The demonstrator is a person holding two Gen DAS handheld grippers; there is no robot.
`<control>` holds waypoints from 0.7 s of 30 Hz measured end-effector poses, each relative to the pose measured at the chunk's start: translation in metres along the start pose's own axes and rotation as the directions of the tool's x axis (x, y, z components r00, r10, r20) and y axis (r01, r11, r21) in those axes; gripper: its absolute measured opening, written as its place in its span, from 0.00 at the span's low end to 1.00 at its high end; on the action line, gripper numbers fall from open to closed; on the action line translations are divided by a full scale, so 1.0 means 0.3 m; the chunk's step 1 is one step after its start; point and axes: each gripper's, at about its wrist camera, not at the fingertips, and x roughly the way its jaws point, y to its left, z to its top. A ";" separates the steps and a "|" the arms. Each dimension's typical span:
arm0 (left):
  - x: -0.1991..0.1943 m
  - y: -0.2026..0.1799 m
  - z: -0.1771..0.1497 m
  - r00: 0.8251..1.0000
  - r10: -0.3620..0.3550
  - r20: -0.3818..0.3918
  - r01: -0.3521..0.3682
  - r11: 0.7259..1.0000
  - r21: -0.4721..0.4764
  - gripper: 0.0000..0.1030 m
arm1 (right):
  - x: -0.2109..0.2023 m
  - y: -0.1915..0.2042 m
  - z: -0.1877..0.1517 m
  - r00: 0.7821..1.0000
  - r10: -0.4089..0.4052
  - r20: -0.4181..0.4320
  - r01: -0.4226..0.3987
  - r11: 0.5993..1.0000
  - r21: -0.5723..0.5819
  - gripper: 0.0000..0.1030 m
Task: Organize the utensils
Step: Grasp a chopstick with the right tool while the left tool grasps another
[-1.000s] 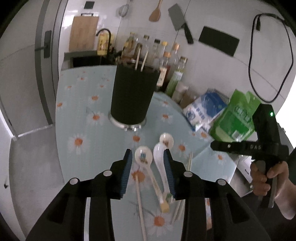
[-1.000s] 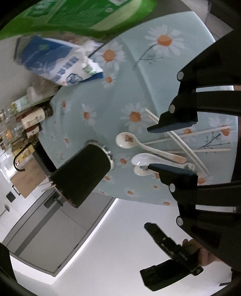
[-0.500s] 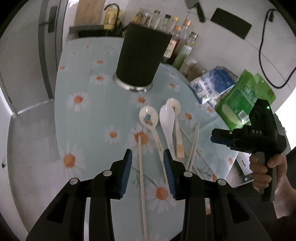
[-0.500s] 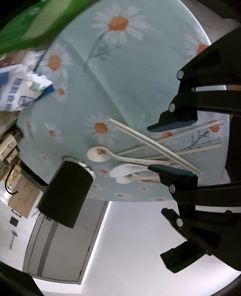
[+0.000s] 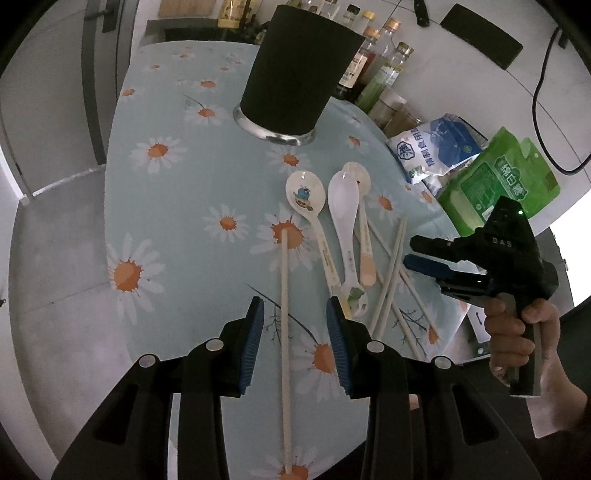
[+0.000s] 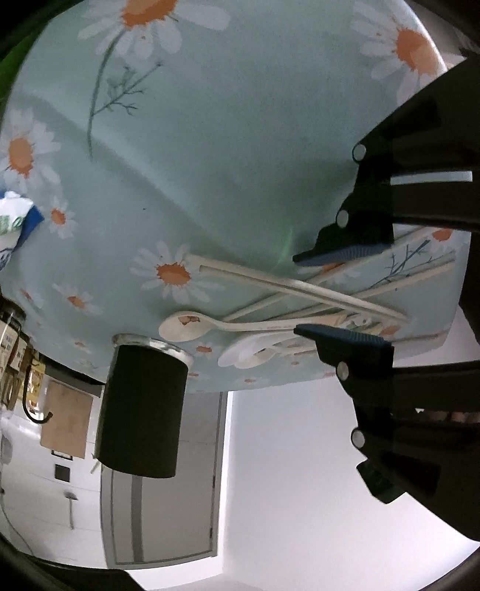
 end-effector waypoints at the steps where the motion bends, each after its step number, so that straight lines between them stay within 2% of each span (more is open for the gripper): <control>1: 0.002 -0.001 0.001 1.000 -0.001 -0.004 0.001 1.000 0.003 0.33 | 0.004 -0.004 0.001 1.000 0.007 -0.003 -0.007 1.000 0.008 0.26; 2: 0.004 -0.001 0.002 1.000 -0.002 -0.007 0.002 1.000 0.004 0.33 | 0.008 -0.008 0.002 1.000 0.011 -0.006 -0.011 1.000 0.016 0.24; 7: 0.008 0.005 0.005 1.000 -0.011 -0.014 0.011 1.000 -0.001 0.33 | 0.007 -0.010 0.008 1.000 0.024 -0.002 -0.024 0.999 0.028 0.23; 9: 0.011 0.008 0.009 1.000 -0.013 -0.018 0.013 1.000 -0.005 0.33 | 0.010 -0.009 0.007 1.000 0.018 0.001 -0.018 1.000 0.024 0.17; 15: 0.015 0.014 0.012 1.000 -0.017 -0.024 0.017 1.000 -0.013 0.33 | 0.028 -0.018 0.008 1.000 0.007 0.006 -0.007 0.999 0.037 0.08; 21: 0.025 0.022 0.017 0.999 -0.024 -0.031 0.023 1.000 -0.015 0.33 | 0.018 -0.029 0.004 1.000 0.010 0.010 -0.011 0.999 0.040 0.06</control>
